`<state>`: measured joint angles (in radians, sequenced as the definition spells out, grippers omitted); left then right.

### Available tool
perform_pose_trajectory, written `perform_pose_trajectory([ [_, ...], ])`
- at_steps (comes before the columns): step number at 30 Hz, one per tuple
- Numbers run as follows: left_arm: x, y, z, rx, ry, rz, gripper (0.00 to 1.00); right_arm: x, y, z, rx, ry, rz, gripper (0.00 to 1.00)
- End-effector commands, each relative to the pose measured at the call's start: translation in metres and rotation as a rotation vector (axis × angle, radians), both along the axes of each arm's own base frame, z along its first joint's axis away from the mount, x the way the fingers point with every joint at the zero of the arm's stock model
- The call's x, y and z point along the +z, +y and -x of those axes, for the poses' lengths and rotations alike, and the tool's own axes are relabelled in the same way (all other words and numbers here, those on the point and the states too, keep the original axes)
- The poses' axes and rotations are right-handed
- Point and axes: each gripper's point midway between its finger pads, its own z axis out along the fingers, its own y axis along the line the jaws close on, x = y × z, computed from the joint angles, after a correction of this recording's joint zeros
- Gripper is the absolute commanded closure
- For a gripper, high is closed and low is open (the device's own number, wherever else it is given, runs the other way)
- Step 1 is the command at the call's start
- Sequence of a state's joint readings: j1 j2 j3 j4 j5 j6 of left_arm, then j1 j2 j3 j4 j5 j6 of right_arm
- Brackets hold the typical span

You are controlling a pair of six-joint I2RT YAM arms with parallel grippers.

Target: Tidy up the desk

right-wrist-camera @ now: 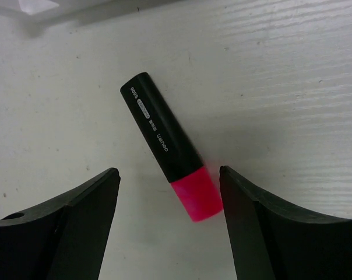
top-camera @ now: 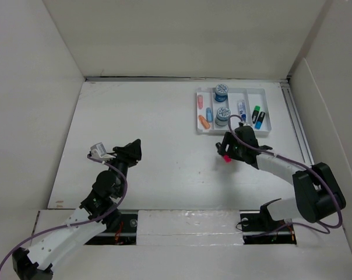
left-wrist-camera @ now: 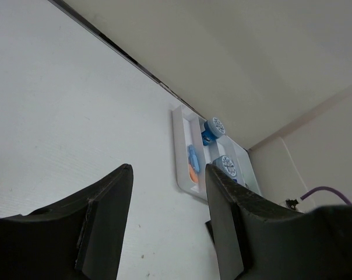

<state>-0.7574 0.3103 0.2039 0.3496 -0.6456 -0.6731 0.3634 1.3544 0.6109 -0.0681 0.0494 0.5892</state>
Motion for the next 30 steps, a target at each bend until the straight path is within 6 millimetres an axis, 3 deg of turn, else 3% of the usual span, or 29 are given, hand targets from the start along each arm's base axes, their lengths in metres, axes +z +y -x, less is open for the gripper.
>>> perform_pose_trajectory([
  [1,0.011,-0.002,-0.001,-0.005,-0.026,0.013,0.52,0.008,0.009,-0.014,-0.002,-0.013,0.019,0.25],
  [10,0.013,0.003,0.001,0.009,-0.042,0.024,0.52,-0.028,0.044,0.0,0.092,0.085,0.155,0.37],
  [12,0.012,0.003,0.001,0.007,-0.037,0.02,0.52,-0.03,0.049,-0.001,0.09,0.086,0.17,0.45],
  [17,0.012,0.003,0.001,0.012,-0.036,0.02,0.52,-0.046,0.053,0.002,0.088,0.122,0.224,0.5],
  [19,0.012,0.003,0.001,0.01,-0.032,0.017,0.52,-0.045,0.054,0.0,0.093,0.124,0.233,0.6],
  [20,0.014,0.005,0.002,0.013,-0.037,0.023,0.52,-0.046,0.054,-0.003,0.093,0.121,0.243,0.7],
  [21,0.014,0.005,0.002,0.013,-0.037,0.023,0.52,-0.046,0.054,-0.003,0.094,0.121,0.244,0.7],
  [23,0.013,0.006,0.002,0.016,-0.04,0.026,0.52,-0.048,0.055,-0.003,0.101,0.13,0.252,0.8],
  [25,0.014,0.005,0.003,0.012,-0.043,0.028,0.51,-0.044,0.055,-0.008,0.099,0.12,0.262,0.88],
  [28,0.012,0.005,0.001,0.015,-0.043,0.027,0.51,-0.026,0.06,-0.012,0.098,0.068,0.242,0.9],
  [30,0.009,0.004,0.001,0.013,-0.033,0.019,0.51,0.004,0.065,-0.02,0.106,-0.016,0.204,0.9],
])
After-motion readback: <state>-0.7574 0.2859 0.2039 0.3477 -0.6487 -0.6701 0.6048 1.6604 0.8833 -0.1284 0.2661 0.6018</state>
